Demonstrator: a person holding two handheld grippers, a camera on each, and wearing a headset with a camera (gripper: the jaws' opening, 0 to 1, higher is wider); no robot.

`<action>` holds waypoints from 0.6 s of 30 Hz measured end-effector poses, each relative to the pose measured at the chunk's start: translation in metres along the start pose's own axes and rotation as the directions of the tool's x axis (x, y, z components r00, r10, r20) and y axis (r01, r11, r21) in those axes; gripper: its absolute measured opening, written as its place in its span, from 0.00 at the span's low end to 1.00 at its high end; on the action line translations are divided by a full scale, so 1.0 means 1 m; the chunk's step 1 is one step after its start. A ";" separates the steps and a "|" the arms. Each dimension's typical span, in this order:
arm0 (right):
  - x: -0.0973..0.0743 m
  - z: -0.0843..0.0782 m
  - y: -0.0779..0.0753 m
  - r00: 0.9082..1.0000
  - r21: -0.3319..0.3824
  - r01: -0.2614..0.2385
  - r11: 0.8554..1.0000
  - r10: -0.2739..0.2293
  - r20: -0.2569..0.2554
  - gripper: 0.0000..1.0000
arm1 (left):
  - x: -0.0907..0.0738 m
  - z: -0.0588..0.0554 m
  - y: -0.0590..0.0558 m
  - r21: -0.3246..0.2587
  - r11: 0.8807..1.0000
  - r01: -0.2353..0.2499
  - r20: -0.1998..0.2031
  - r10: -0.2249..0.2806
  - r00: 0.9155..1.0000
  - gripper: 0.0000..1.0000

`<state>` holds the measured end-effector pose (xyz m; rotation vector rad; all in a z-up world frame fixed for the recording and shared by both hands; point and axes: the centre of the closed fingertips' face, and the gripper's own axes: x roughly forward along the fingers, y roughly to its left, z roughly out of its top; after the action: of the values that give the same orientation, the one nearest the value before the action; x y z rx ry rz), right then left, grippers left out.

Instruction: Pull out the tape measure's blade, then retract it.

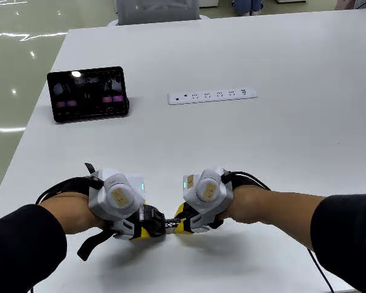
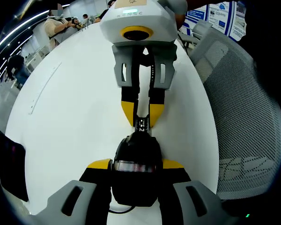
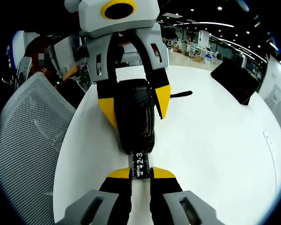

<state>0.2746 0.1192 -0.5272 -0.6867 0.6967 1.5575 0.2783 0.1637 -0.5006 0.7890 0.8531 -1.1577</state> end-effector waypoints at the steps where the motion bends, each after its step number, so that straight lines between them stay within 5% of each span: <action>1: -0.001 -0.001 0.000 1.000 -0.001 0.000 1.000 0.000 -0.001 0.11 | 0.000 0.000 0.000 0.000 1.000 0.000 0.000 0.000 1.000 0.33; 18: -0.003 -0.004 -0.002 1.000 0.001 0.003 1.000 -0.003 -0.007 0.11 | -0.001 0.001 -0.001 -0.004 1.000 0.007 0.009 -0.007 1.000 0.33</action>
<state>0.2766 0.1146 -0.5273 -0.6932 0.7013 1.5526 0.2774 0.1630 -0.4997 0.7772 0.8511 -1.1641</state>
